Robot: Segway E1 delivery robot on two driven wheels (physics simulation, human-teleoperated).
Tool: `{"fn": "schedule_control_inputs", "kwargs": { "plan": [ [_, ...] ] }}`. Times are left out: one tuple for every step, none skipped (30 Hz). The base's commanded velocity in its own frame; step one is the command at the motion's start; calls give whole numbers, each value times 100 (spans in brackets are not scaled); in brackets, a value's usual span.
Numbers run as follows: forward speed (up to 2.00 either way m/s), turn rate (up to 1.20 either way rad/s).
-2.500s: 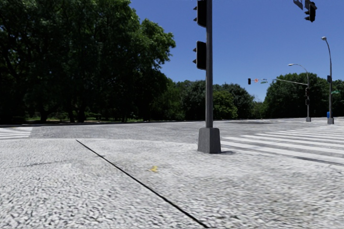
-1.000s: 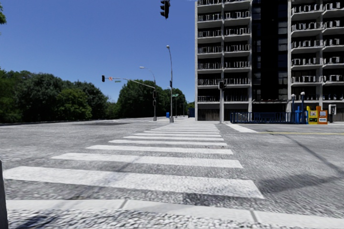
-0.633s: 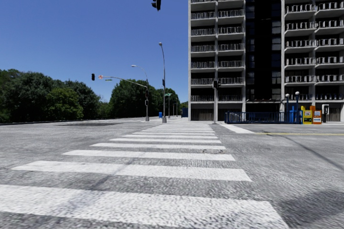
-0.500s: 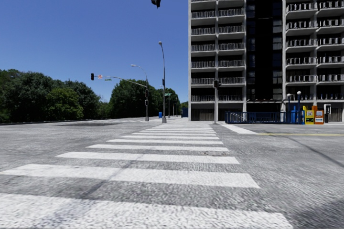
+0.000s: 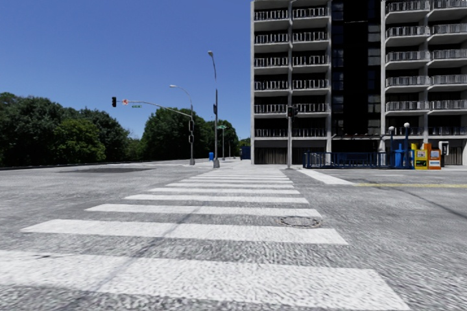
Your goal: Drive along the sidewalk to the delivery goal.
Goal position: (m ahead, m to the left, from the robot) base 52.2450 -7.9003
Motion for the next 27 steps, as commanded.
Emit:
{"fn": "schedule_control_inputs", "kwargs": {
  "plan": [
    [150, -25],
    [150, -25],
    [150, -25],
    [150, -25],
    [150, -25],
    [150, -25],
    [150, -25],
    [150, -25],
    [150, -25],
    [150, -24],
    [150, -24],
    [150, -24],
    [150, -24],
    [150, -24],
    [150, -24],
    [150, -24],
    [150, -24],
    [150, -24],
    [150, -24],
    [150, -20],
    [150, -20],
    [150, -3],
    [150, 0],
    [150, 0],
    [150, 0],
    [150, 0],
    [150, 0]
  ]
}}
